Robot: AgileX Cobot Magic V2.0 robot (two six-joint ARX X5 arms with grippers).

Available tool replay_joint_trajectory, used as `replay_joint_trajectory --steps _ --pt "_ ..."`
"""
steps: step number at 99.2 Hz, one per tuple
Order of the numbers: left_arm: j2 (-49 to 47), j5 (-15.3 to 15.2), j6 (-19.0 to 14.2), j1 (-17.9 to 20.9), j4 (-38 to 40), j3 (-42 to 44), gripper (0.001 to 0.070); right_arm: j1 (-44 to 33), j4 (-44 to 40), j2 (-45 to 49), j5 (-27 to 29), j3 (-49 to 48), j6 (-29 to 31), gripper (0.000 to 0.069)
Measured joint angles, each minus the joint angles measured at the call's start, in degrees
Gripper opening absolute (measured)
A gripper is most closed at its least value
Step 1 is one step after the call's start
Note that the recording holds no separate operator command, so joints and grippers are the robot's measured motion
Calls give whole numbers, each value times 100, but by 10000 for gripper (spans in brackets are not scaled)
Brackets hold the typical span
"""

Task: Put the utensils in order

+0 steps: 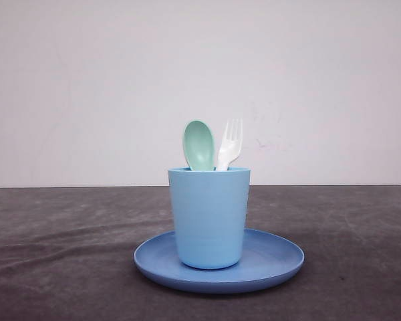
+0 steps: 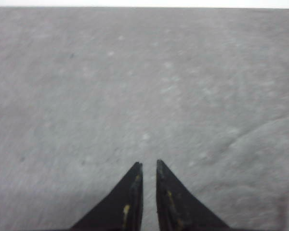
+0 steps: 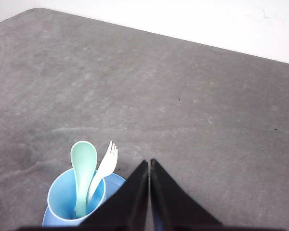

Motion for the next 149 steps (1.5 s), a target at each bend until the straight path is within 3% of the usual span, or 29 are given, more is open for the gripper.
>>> replay_joint_trajectory --steps 25,46,91,149 --pt "-621 157 2 573 -39 -496 25 0 0 0 0 0 0 4" --pt "-896 352 37 822 39 -789 25 0 0 -2 0 0 0 4" --pt "-1488 483 387 931 155 -831 25 0 2 0 0 0 0 4" --pt "-1512 608 431 942 168 -837 25 0 11 0 0 0 0 4"
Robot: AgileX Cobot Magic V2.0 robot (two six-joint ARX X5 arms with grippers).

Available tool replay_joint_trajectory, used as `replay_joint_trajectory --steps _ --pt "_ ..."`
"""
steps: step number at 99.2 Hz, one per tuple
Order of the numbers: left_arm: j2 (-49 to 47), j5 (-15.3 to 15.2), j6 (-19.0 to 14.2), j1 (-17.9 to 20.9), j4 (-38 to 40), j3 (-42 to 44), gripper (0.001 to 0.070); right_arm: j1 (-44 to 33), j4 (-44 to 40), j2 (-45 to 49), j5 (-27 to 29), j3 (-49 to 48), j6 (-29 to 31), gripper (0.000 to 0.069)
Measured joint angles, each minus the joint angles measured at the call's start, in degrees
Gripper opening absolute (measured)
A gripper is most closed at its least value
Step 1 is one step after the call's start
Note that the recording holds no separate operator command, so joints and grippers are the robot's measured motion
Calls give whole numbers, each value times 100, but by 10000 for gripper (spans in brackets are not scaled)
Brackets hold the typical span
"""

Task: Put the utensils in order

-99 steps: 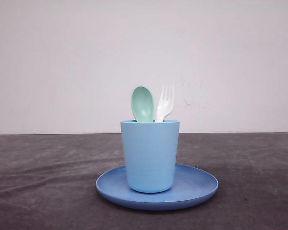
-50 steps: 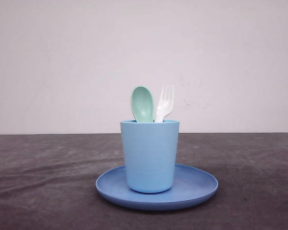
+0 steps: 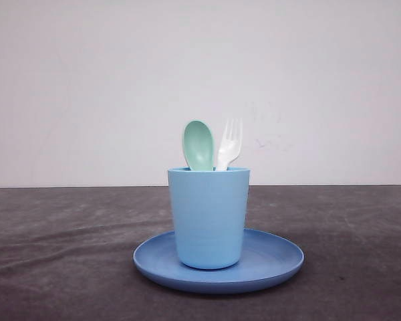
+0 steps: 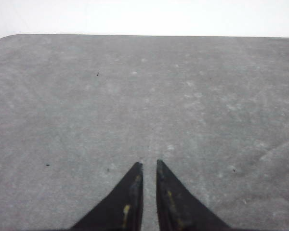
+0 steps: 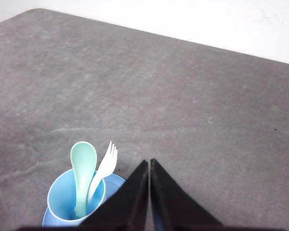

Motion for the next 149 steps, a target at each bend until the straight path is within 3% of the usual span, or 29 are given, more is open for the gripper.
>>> replay_joint_trajectory --steps 62,78,95,121,136,149 --pt "0 0 0 0 0 0 25 0 17 0 0 0 -2 4" --pt "0 0 0 0 0 0 25 -166 461 0 24 0 -179 4" --pt "0 0 0 0 0 0 25 -1054 1285 0 -404 0 -763 4" --pt "0 0 0 0 0 0 25 -2994 1429 -35 -1644 -111 -1198 4" --pt "0 0 0 0 0 0 25 -3891 1622 -350 -1814 -710 -1211 4" --pt "0 0 0 0 0 0 25 -4478 2304 -905 -2050 -1580 -1268 4"
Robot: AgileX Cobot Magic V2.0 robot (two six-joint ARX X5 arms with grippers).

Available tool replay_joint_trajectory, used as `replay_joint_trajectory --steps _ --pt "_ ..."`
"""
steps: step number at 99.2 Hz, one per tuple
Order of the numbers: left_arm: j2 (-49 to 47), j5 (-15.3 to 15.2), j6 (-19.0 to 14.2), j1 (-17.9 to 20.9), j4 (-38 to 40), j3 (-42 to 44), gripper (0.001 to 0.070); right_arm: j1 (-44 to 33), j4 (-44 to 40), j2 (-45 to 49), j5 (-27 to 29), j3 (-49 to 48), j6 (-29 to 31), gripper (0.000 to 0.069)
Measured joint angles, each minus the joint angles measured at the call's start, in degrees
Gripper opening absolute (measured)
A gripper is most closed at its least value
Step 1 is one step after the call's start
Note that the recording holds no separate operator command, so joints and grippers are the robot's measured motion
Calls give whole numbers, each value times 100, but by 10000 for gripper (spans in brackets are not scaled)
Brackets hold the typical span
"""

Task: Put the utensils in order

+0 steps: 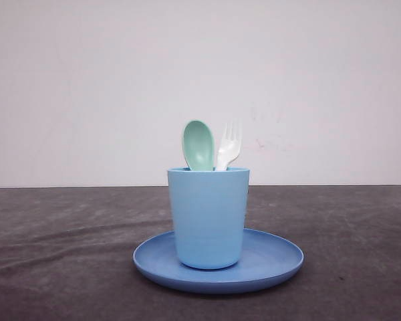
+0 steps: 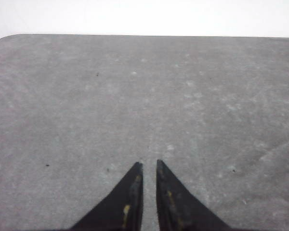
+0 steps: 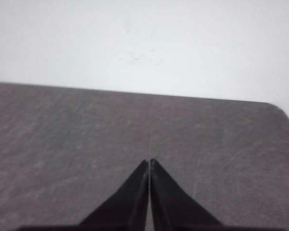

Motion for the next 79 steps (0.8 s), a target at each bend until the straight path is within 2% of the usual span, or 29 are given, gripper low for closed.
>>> replay_joint_trajectory --steps 11,35,55,79 --pt "0 0 0 0 0 0 25 -437 382 -647 -328 -872 -50 4" --pt "0 0 0 0 0 0 25 -970 306 -1965 -573 -2361 -85 4" --pt "0 0 0 0 0 -2 25 -999 308 -2734 -654 -3012 -87 4" --pt "0 0 0 0 2 -2 25 -1001 177 -3156 -614 -3399 -87 4"
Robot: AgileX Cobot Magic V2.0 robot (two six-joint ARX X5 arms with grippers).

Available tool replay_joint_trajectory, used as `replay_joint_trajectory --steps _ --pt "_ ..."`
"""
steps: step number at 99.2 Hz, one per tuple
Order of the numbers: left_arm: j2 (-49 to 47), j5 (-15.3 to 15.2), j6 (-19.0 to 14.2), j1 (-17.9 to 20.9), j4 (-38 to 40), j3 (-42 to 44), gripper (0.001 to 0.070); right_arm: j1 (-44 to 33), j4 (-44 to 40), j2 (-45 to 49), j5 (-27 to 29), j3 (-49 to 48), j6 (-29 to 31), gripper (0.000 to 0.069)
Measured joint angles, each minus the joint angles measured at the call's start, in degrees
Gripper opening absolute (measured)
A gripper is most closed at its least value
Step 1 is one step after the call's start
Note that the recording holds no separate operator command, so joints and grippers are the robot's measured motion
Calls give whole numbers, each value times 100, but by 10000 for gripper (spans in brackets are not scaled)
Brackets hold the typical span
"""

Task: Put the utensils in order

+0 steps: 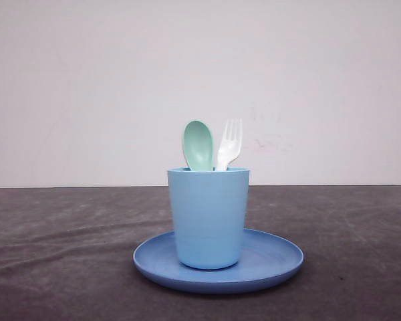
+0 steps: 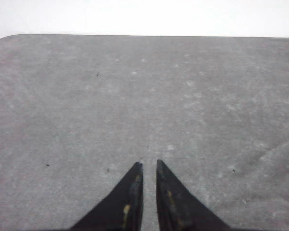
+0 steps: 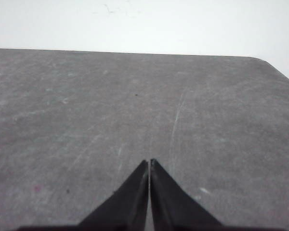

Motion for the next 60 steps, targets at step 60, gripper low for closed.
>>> replay_joint_trajectory --steps 60 --pt "0 0 0 0 0 0 25 120 -144 -24 372 7 -142 4"
